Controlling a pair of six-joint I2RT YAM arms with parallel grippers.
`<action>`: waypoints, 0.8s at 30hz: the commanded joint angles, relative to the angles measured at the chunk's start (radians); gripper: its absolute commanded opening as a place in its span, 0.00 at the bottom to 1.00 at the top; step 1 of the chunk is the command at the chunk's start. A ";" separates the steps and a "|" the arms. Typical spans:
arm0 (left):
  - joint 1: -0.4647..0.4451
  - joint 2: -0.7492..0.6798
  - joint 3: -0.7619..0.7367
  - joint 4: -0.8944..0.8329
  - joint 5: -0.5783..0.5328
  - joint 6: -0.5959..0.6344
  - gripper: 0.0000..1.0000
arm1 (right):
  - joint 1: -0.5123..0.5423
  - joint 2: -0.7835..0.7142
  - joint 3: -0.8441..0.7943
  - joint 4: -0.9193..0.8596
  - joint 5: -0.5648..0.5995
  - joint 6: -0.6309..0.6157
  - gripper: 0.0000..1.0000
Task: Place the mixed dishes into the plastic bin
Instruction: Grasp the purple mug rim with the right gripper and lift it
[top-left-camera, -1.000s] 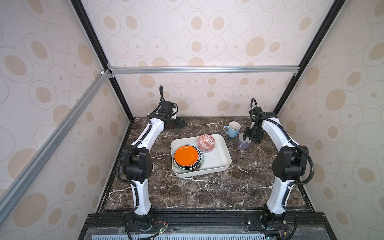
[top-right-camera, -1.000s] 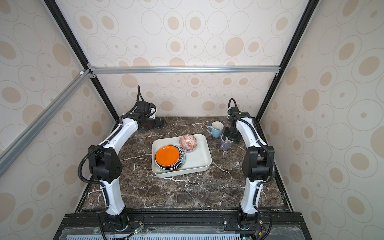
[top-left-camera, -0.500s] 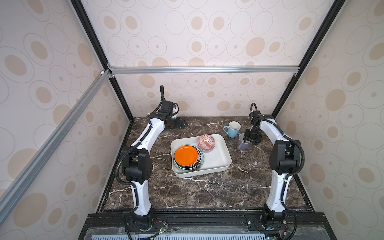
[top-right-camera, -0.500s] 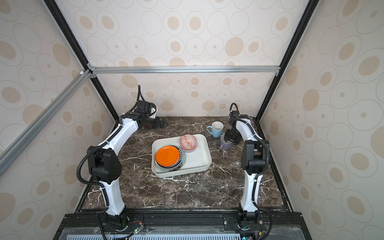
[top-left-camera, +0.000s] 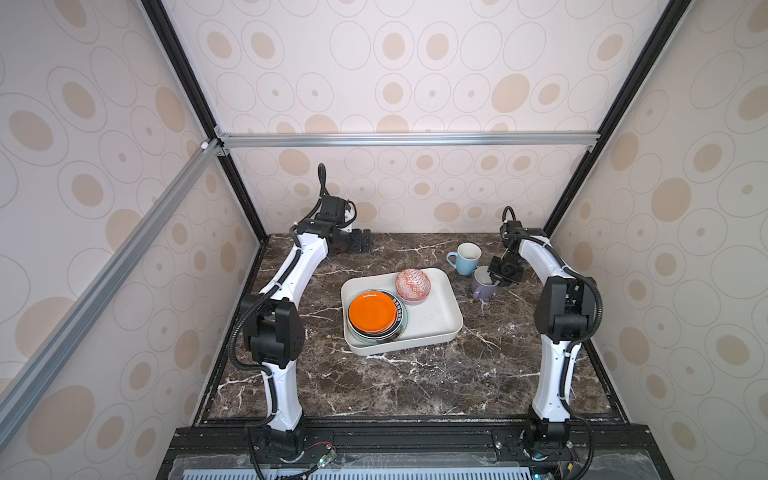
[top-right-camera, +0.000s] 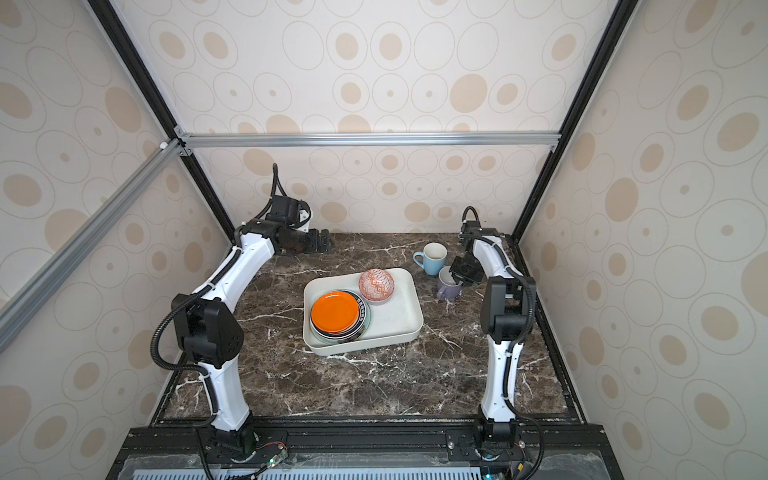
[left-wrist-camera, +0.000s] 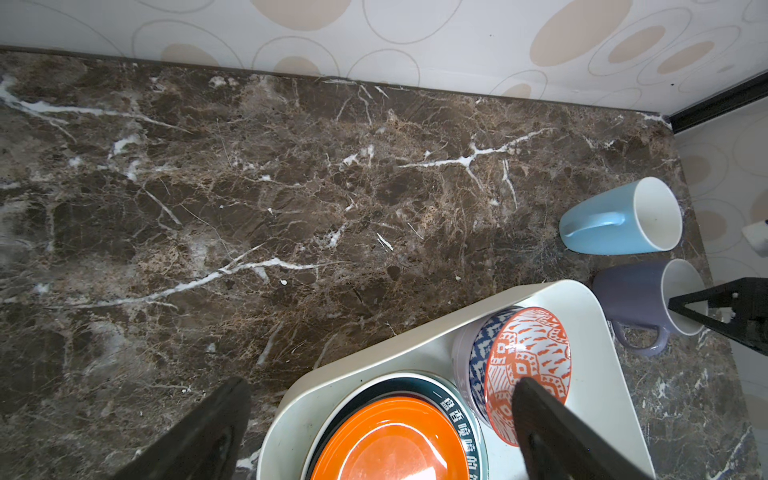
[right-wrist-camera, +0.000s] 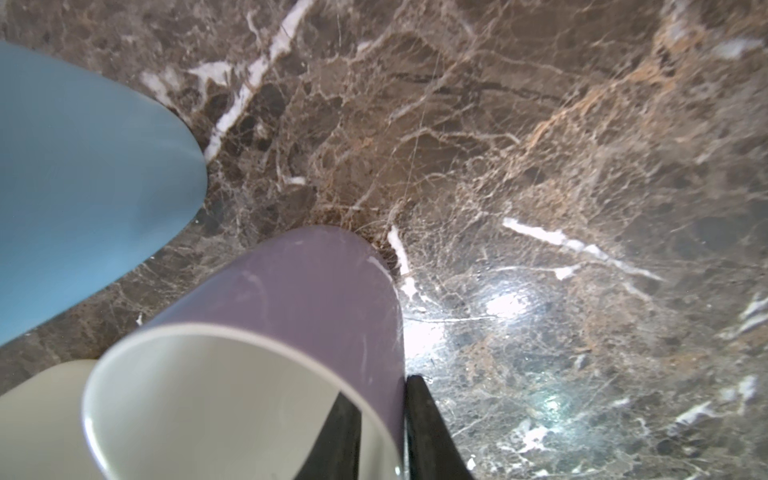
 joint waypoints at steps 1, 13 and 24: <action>-0.004 -0.003 0.023 -0.020 0.016 0.019 0.99 | 0.000 0.002 0.024 -0.038 -0.017 0.007 0.20; -0.005 -0.034 -0.077 0.042 0.045 0.011 0.99 | 0.011 -0.092 -0.015 -0.057 -0.030 -0.005 0.15; -0.003 -0.050 -0.106 0.063 0.048 0.018 0.99 | 0.025 -0.114 -0.014 -0.092 -0.014 -0.029 0.19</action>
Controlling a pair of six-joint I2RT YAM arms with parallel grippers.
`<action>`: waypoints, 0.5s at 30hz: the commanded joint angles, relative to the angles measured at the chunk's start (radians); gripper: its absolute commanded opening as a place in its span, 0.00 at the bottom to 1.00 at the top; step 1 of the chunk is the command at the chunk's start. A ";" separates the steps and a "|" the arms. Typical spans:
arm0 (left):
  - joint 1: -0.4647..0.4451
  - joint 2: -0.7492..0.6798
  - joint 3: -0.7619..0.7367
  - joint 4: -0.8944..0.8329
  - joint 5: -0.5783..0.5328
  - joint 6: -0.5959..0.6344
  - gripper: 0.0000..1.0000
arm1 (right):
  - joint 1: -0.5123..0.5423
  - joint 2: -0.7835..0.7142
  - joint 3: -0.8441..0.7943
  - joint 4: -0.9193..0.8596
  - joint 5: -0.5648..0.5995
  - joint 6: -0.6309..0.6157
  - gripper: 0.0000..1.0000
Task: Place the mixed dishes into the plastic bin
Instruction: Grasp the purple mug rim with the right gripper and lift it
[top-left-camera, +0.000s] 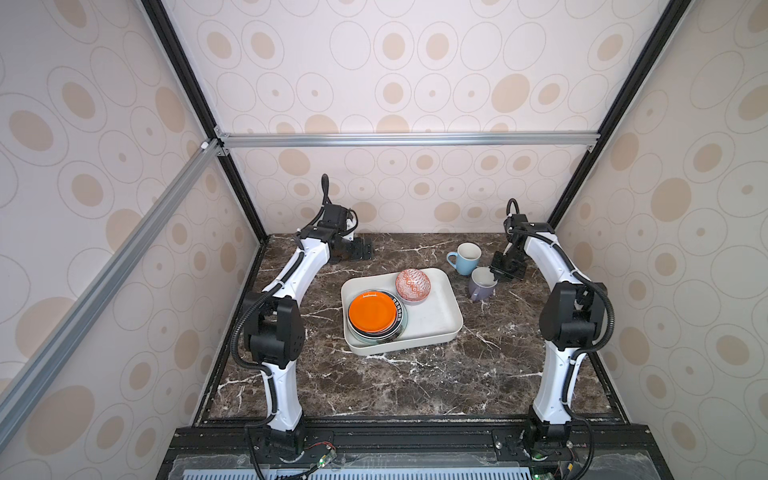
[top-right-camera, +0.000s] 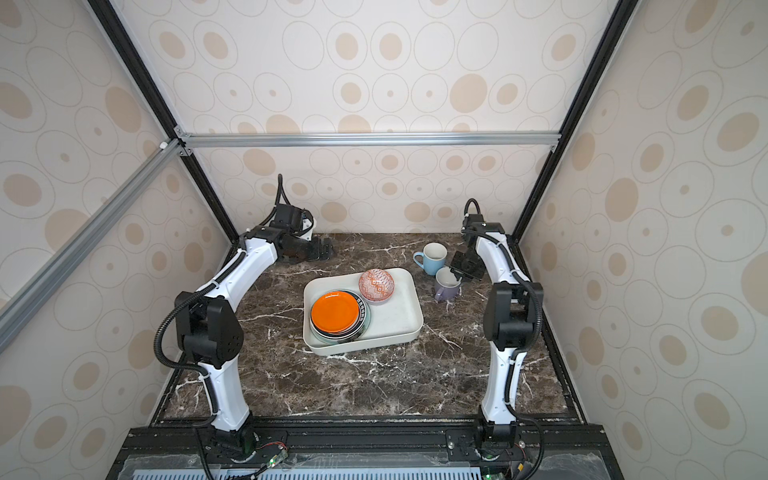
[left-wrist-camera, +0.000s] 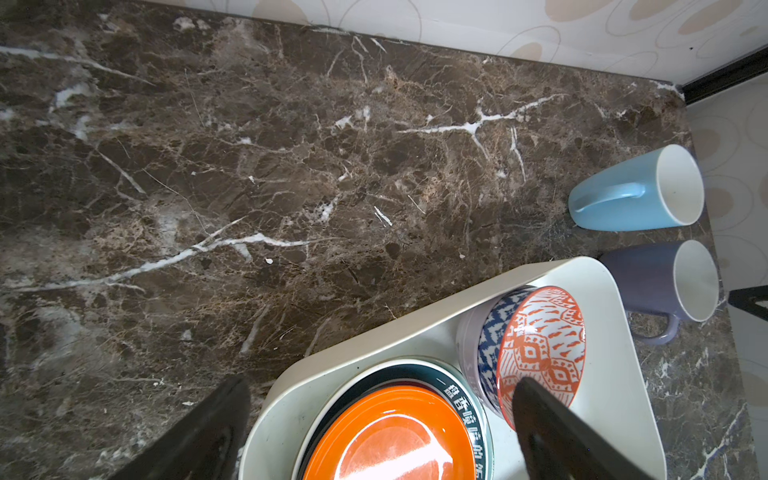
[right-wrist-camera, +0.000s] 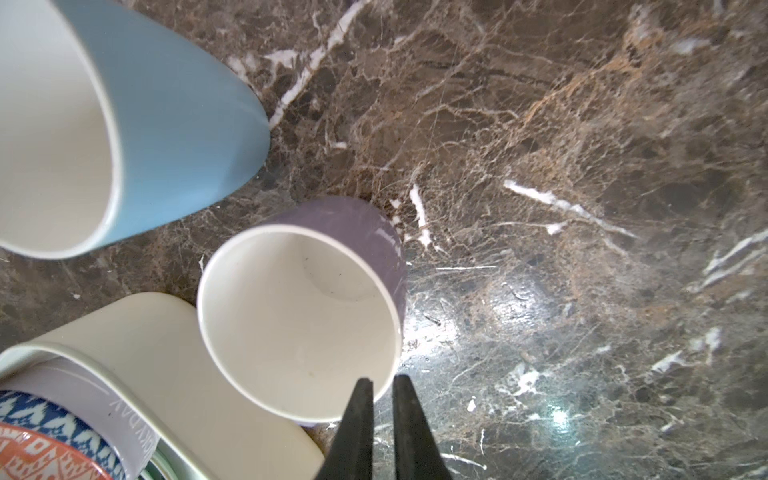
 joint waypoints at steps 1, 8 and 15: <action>-0.004 -0.048 -0.011 0.015 0.007 0.017 0.99 | 0.009 -0.011 -0.013 -0.035 0.011 -0.009 0.25; -0.005 -0.069 -0.024 0.017 0.002 0.011 0.99 | 0.014 -0.008 -0.019 -0.015 0.042 -0.011 0.37; -0.004 -0.083 -0.039 0.011 -0.010 0.009 0.99 | 0.013 0.042 -0.008 -0.006 0.046 -0.020 0.39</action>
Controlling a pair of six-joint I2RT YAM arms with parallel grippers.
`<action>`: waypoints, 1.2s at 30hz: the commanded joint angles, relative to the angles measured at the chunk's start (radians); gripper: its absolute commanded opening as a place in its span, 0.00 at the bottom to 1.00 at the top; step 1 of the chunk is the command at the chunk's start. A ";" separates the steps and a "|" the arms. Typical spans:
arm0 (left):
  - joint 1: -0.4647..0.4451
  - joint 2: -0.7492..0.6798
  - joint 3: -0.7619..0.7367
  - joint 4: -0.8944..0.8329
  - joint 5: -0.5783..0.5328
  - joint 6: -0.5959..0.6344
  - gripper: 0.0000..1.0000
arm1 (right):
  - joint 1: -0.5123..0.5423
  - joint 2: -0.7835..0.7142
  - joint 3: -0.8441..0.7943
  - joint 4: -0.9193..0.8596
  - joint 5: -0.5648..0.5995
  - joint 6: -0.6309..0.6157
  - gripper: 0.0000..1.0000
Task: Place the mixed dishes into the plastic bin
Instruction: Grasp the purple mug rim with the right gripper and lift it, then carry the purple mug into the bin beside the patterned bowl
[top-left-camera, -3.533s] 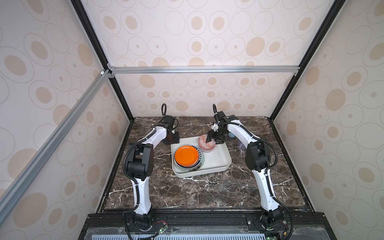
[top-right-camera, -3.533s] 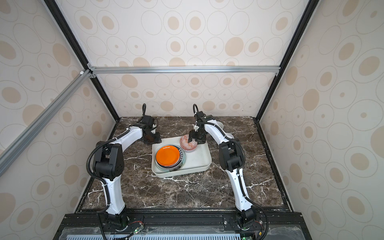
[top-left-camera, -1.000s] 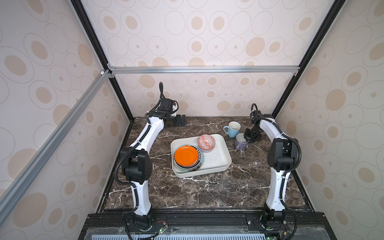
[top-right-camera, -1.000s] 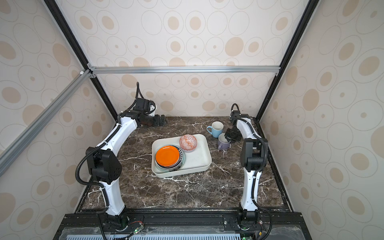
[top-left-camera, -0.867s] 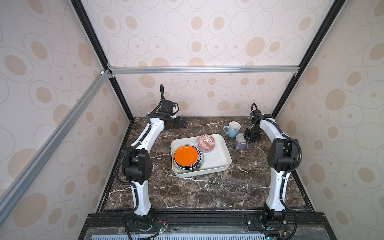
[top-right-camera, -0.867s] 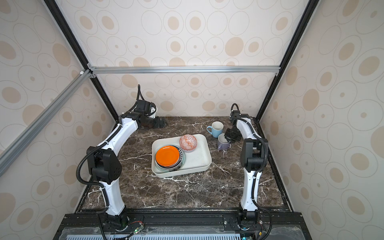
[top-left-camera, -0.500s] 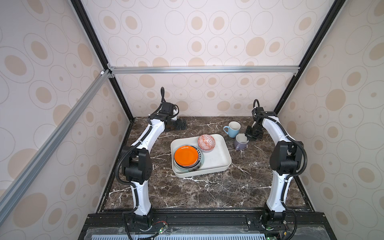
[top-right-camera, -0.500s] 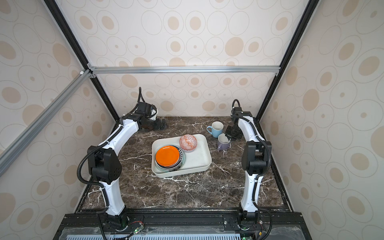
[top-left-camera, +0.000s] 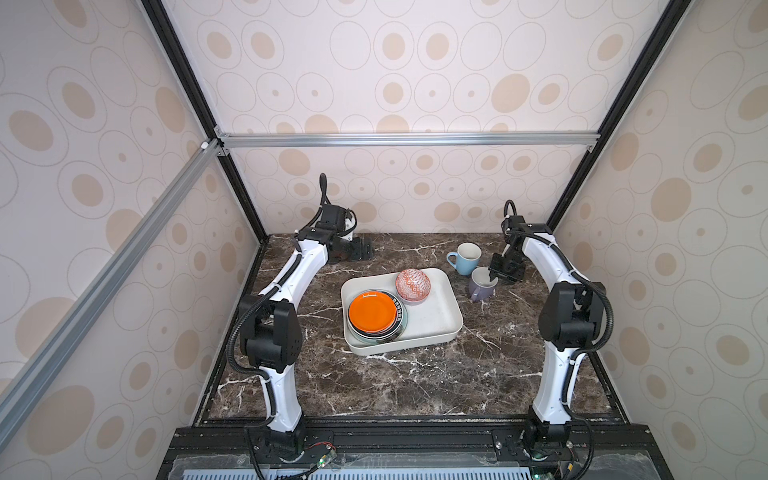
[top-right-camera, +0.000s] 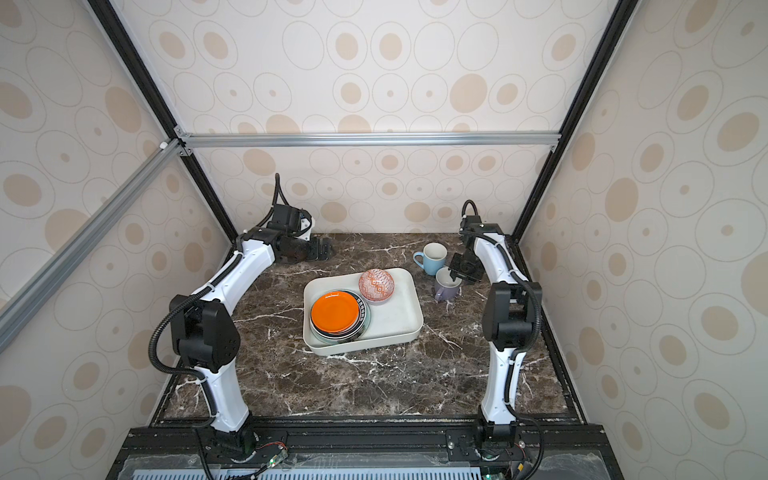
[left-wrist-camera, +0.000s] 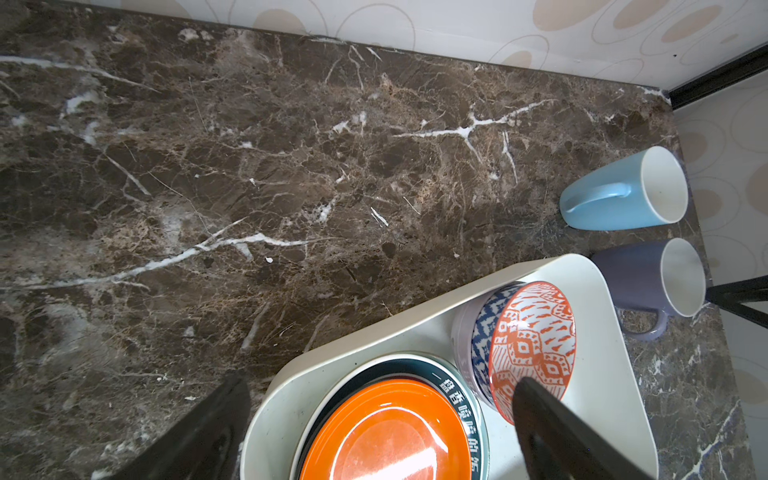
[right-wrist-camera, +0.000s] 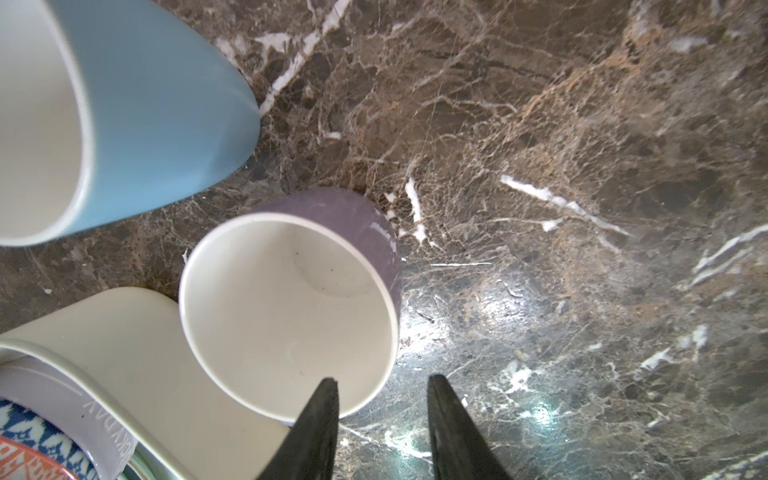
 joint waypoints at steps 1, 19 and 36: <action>-0.004 -0.042 0.001 -0.005 -0.010 0.010 0.99 | 0.006 0.049 0.003 0.000 0.012 -0.008 0.38; -0.005 -0.028 0.055 -0.070 -0.015 0.058 0.99 | 0.007 0.143 0.099 -0.035 0.010 -0.012 0.05; -0.005 0.013 0.027 -0.011 0.049 0.093 0.99 | 0.156 0.031 0.299 -0.238 0.021 -0.009 0.05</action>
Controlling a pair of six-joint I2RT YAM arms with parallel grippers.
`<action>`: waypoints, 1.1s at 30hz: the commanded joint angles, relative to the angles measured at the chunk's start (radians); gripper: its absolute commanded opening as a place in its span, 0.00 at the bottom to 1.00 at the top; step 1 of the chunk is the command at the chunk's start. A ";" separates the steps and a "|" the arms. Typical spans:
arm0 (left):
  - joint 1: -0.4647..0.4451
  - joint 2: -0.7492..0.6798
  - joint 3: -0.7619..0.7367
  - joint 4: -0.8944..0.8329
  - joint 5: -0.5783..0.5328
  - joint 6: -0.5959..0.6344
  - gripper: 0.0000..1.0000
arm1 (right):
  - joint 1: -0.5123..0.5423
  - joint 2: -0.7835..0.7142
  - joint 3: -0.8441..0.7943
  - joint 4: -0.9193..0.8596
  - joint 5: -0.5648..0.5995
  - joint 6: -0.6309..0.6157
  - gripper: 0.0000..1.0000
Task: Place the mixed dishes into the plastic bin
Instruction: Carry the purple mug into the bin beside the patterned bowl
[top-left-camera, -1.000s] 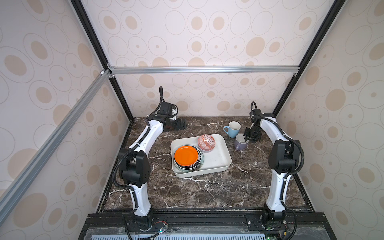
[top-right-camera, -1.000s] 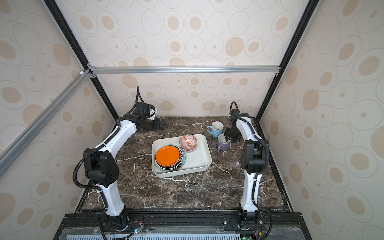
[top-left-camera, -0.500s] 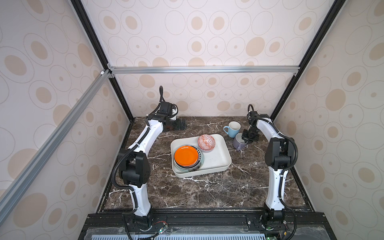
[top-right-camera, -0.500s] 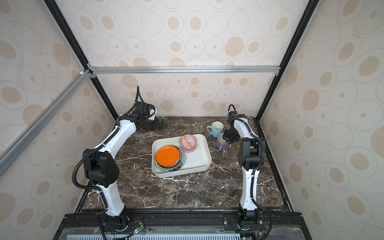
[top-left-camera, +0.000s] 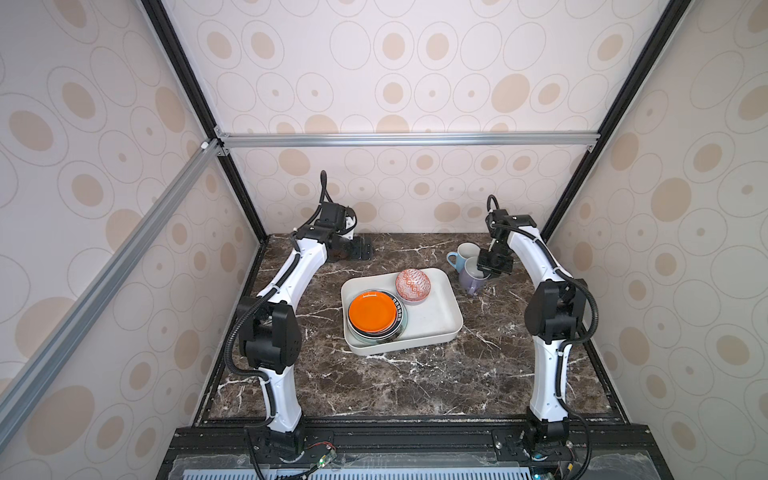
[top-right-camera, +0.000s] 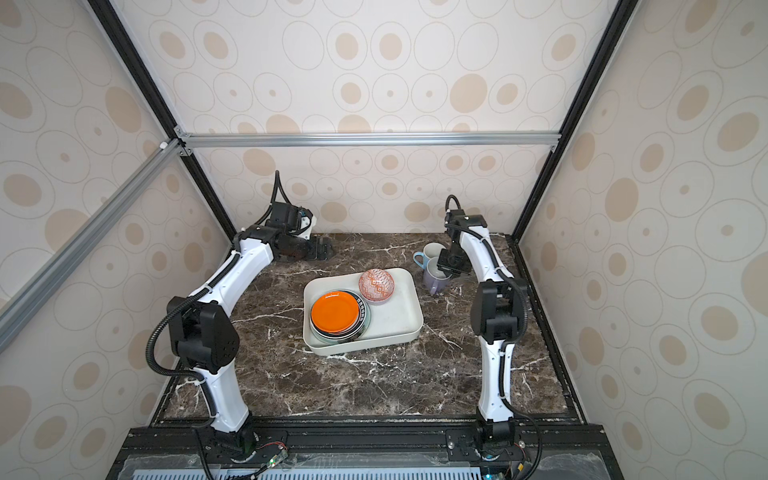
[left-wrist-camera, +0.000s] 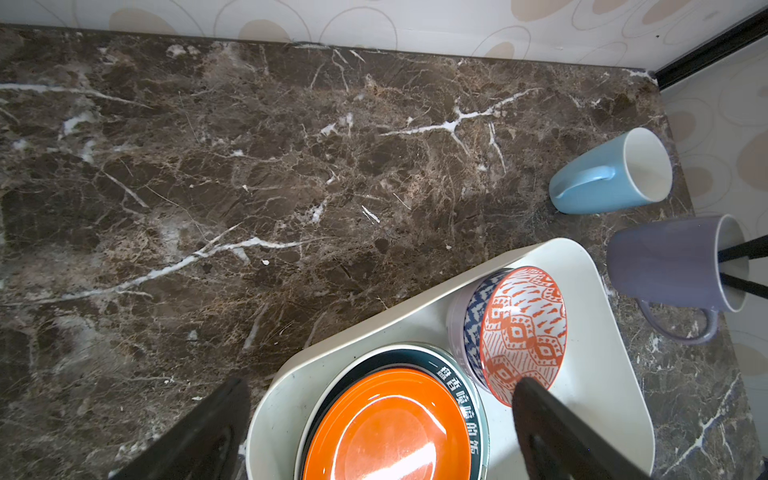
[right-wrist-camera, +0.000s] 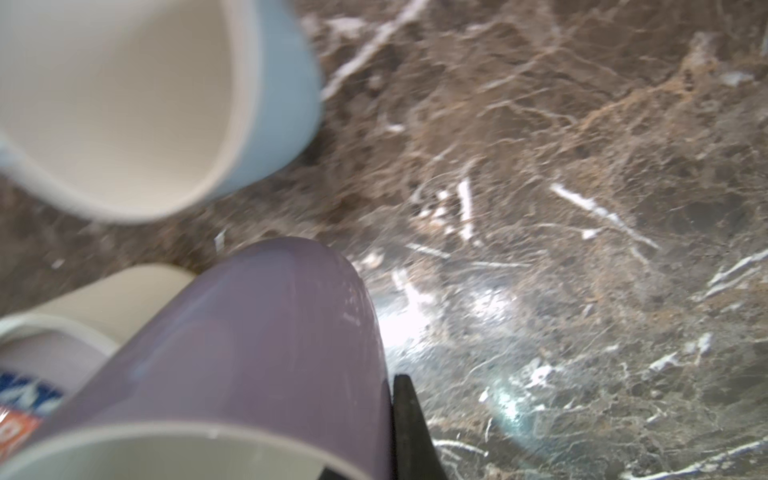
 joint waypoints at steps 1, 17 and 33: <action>-0.002 0.016 -0.001 0.019 0.028 0.040 0.99 | 0.069 -0.081 0.072 -0.094 0.002 0.009 0.05; 0.001 -0.008 -0.058 0.041 0.054 0.065 0.98 | 0.255 -0.093 0.040 -0.131 0.026 0.045 0.05; 0.008 -0.042 -0.118 0.064 0.054 0.059 0.98 | 0.291 -0.105 -0.104 -0.105 0.054 0.038 0.04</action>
